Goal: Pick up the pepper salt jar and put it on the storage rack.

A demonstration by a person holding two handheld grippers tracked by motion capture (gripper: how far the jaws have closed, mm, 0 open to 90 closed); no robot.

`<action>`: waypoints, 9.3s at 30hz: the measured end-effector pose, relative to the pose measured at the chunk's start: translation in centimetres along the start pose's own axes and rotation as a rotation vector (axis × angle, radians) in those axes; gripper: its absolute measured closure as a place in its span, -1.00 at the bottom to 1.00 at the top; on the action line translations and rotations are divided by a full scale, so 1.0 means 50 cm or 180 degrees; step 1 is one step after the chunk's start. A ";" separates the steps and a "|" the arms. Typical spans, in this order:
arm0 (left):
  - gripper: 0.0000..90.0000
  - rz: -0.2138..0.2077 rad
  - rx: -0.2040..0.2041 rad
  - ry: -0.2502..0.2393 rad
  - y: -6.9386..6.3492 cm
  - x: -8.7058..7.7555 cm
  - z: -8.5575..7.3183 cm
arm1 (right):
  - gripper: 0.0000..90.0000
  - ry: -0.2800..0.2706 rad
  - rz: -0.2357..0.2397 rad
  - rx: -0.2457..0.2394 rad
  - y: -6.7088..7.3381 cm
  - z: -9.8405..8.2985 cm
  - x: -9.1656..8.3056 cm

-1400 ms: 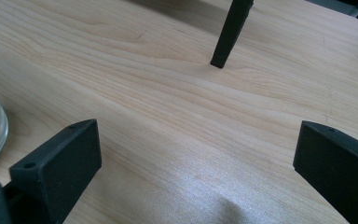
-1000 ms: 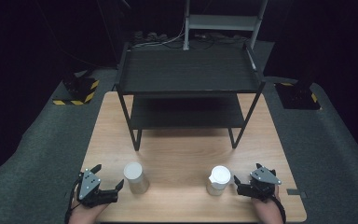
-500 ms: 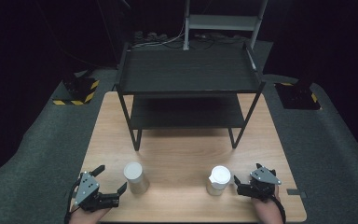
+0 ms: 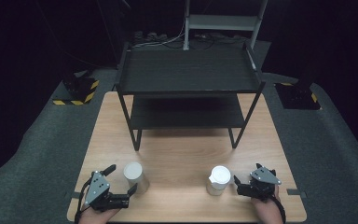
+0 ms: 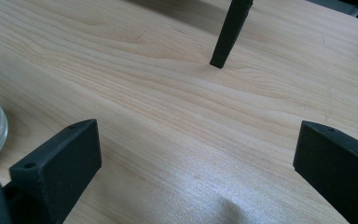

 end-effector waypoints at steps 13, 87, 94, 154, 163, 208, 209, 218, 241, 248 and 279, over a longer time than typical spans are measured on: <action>-0.98 -0.0073 0.0096 0.0034 -0.010 0.048 -0.005 | -1.00 -0.0009 0.0001 0.0000 0.000 -0.001 0.000; -0.25 -0.0096 -0.0174 -0.0361 -0.014 0.057 0.055 | -1.00 -0.0017 -0.0006 -0.0011 0.001 -0.002 -0.002; -0.25 -0.0097 -0.0126 -0.0395 -0.016 0.065 0.086 | -1.00 -0.0018 0.0001 -0.0004 0.000 -0.002 -0.002; -0.25 -0.0149 -0.0005 -0.0866 0.015 0.099 0.381 | -1.00 -0.0022 0.0019 0.0025 -0.003 -0.003 -0.002; -0.25 -0.0145 -0.0027 -0.0978 0.018 0.099 0.429 | -1.00 -0.0026 0.0032 0.0034 -0.005 -0.003 -0.002; -0.25 0.0063 -0.0111 -0.1135 0.031 0.207 0.587 | -1.00 -0.0070 0.0057 0.0066 -0.010 -0.007 -0.004; -0.25 0.0067 -0.0119 -0.1128 0.032 0.210 0.589 | -1.00 -0.0068 0.0059 0.0072 -0.010 -0.007 -0.005; -0.25 0.0168 -0.0141 -0.1101 0.037 0.242 0.598 | -1.00 -0.0084 0.0068 0.0100 -0.012 -0.009 -0.005; -0.25 0.0162 -0.0184 -0.1089 0.041 0.268 0.590 | -1.00 -0.0096 0.0063 0.0100 -0.011 -0.010 -0.007; -0.26 0.0153 -0.0181 -0.1114 0.041 0.269 0.586 | -1.00 -0.0091 0.0053 0.0089 -0.010 -0.010 -0.007; -0.99 0.0240 -0.0159 -0.1038 0.019 0.229 0.562 | -1.00 -0.0090 0.0055 0.0074 -0.009 -0.009 -0.006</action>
Point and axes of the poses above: each handheld gripper's, and its own axes: x roughly forward along the jaws, z roughly out of its top, y roughly to its left, the point moved 4 cm from there along x, roughly forward along the jaws, and after that the axes turned 1 degree about -x, right-handed, at the moved point
